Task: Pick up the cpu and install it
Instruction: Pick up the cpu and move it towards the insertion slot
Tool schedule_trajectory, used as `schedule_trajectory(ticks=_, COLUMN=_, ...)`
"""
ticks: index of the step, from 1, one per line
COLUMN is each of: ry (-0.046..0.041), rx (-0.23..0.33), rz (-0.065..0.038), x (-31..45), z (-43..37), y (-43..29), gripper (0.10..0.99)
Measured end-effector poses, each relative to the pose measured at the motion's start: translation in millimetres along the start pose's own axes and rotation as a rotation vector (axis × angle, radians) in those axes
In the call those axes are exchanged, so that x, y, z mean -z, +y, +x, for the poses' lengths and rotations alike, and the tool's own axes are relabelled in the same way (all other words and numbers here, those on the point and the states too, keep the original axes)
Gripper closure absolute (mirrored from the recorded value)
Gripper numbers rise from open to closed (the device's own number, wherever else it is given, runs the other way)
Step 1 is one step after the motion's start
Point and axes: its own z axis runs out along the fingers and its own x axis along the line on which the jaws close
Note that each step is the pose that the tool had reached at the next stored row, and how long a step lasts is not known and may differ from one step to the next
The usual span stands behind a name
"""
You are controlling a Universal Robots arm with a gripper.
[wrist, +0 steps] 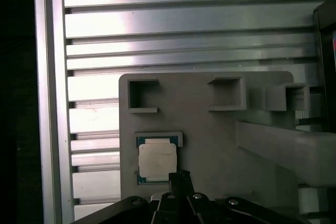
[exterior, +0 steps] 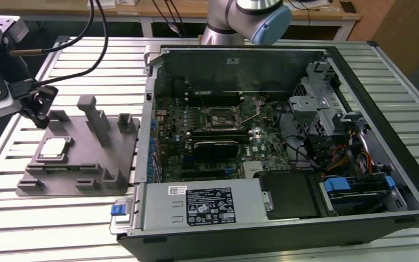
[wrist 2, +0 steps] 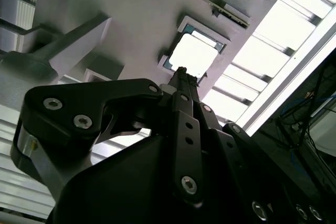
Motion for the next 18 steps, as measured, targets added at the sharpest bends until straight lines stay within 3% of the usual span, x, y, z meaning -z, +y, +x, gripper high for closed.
schedule_trajectory(ticks=18, ry=0.0001, rx=0.0, rz=0.0, x=-19.8, z=5.4, y=-6.9, gripper=0.98)
